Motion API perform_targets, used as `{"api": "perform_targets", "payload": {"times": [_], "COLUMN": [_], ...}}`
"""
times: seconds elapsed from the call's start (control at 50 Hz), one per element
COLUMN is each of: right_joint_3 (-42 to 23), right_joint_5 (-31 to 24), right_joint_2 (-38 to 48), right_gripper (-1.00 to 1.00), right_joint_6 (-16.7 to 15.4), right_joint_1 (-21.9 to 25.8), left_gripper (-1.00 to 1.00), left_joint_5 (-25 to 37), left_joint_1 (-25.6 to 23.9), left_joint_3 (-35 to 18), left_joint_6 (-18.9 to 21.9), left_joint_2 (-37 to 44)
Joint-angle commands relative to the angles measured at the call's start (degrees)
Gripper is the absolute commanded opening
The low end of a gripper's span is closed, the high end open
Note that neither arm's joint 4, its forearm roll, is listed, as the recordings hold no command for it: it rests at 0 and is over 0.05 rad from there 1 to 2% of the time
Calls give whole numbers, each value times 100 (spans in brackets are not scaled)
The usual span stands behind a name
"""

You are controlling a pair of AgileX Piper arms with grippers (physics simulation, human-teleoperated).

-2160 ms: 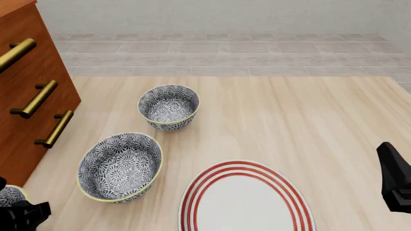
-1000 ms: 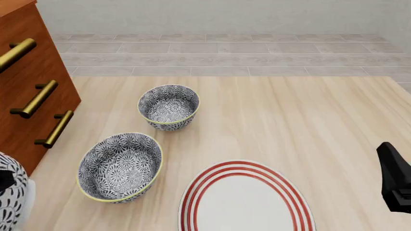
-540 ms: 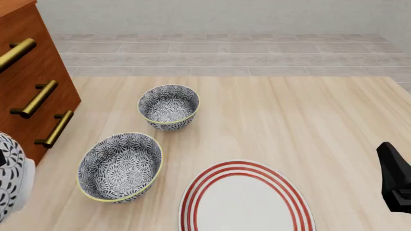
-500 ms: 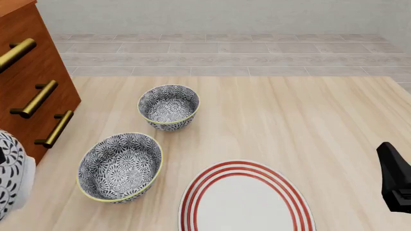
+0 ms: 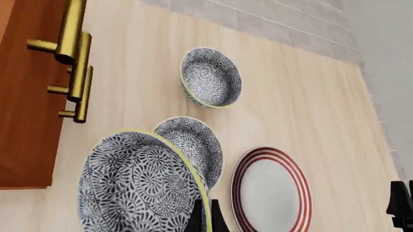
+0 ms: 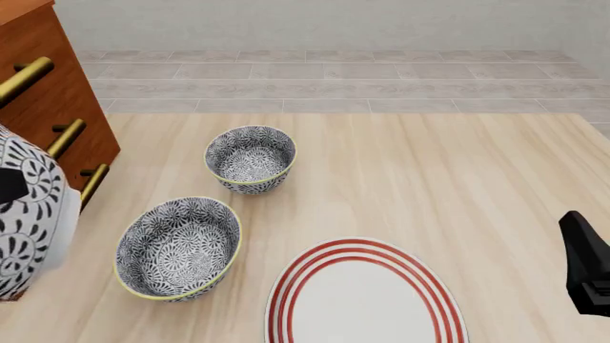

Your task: Put the bowl at the front on the plate.

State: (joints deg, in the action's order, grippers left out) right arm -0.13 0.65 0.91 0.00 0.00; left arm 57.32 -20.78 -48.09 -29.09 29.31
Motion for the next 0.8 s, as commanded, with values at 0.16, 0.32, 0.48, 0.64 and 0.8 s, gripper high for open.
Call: {"api": "perform_targets", "payload": {"times": [0.16,0.32,0.48,0.64,0.8], "right_joint_3": [0,0,0,0,0], "right_joint_5": [-21,-21,-21,-21,-21], "right_joint_2": [-25,-25,-25,-26,-26], "right_gripper": [100,100,100,100,100], "right_joint_6": [0,0,-1,0,0], "right_joint_1": [0,0,0,1,0], "left_gripper": [-100,-100,-100,-100,-100], "left_joint_5": [-473,-834,-991,-1189,-1329], "left_joint_1": [-866,-1399,-1624,-2003,-2265], "left_joint_3": [-702,-895,-978,-991,-979], "left_joint_6": [313,435,659,849,1026], "left_joint_2": [772,1315,1684,2089,2320]}}
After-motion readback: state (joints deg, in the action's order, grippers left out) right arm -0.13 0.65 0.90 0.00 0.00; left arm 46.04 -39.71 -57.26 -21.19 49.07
